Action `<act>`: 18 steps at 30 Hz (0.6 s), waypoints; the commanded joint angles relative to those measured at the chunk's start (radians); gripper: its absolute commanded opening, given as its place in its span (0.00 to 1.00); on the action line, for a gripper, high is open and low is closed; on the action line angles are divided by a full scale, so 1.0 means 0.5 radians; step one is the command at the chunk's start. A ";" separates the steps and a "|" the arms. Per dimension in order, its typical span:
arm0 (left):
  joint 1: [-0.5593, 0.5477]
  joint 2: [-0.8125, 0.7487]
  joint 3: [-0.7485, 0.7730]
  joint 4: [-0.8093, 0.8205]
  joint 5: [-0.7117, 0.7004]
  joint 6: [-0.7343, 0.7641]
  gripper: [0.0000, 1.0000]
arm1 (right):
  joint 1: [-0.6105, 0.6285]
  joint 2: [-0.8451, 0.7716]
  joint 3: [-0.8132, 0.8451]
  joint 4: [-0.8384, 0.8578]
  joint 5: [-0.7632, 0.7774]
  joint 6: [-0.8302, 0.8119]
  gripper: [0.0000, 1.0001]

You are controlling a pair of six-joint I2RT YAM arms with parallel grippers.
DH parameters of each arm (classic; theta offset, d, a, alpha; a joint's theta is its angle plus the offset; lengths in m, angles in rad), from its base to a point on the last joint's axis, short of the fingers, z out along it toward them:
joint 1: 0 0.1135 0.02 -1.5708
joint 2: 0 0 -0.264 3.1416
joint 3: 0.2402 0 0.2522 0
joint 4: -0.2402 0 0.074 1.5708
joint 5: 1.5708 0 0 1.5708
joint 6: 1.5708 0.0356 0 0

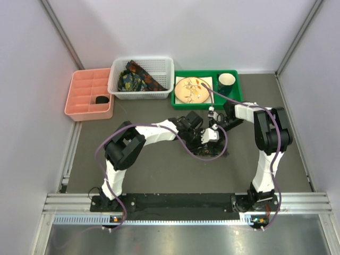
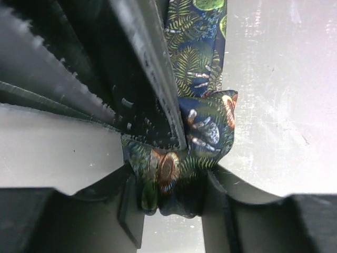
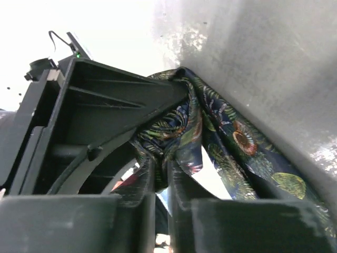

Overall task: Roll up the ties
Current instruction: Roll the tie at the center of the board.

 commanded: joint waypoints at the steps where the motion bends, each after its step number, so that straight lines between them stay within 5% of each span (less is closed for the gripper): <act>1: 0.009 0.116 -0.026 -0.113 -0.110 -0.031 0.49 | 0.013 0.077 0.029 0.077 0.165 -0.122 0.00; 5: 0.147 -0.061 -0.145 0.128 0.165 -0.169 0.74 | -0.008 0.111 0.014 0.102 0.325 -0.189 0.00; 6: 0.183 -0.120 -0.194 0.220 0.236 -0.224 0.98 | -0.011 0.120 0.014 0.117 0.356 -0.193 0.00; 11: 0.248 -0.393 -0.525 0.760 0.448 -0.246 0.99 | -0.048 0.157 0.039 0.166 0.531 -0.223 0.00; 18: 0.230 -0.246 -0.547 1.086 0.562 -0.341 0.99 | -0.048 0.117 0.023 0.243 0.746 -0.199 0.00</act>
